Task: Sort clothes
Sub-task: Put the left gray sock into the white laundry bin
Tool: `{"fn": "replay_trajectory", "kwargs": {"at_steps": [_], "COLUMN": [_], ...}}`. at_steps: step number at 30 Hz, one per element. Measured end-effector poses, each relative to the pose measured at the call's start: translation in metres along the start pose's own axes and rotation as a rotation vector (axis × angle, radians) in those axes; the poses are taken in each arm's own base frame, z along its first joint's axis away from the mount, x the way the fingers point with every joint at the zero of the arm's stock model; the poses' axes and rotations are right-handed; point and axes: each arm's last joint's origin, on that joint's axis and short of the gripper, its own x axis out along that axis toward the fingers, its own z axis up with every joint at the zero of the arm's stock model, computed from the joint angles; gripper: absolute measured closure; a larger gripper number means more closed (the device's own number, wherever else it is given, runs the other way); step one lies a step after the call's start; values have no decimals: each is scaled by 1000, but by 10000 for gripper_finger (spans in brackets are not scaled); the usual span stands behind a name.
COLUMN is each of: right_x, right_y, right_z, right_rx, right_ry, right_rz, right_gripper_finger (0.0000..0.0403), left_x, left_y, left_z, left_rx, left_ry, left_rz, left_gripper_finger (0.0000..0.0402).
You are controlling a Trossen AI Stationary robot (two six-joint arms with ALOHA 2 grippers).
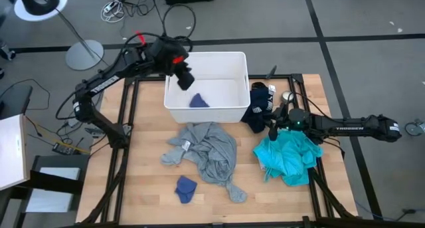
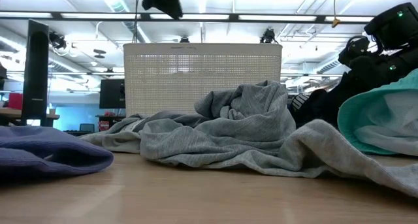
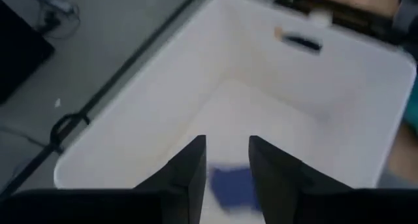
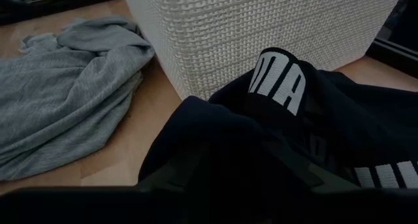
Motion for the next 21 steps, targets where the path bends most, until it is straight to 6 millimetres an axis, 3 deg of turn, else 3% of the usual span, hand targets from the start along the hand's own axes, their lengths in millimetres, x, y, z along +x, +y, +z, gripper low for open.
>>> {"fn": "replay_trajectory", "kwargs": {"at_steps": [3, 8, 12, 15, 21], "right_x": [0, 0, 0, 0, 0], "right_y": [0, 0, 0, 0, 0], "right_z": [0, 0, 0, 0, 1], "right_rx": [0, 0, 0, 1, 2], "right_ry": [0, 0, 0, -3, -11], "right_rz": [0, 0, 0, 0, 2], "right_gripper_finger": [273, 273, 273, 273, 273], "left_x": [-20, -71, -102, -104, -69], "left_y": [-9, -34, -54, -69, -107], "left_z": [-12, -31, -61, -97, -179], "left_rx": [19, 32, 25, 12, -51], "left_ry": [52, 12, -42, -39, -83], "left_rz": [-32, -156, -205, -199, -282], "left_gripper_finger": [280, 280, 280, 280, 280]}}
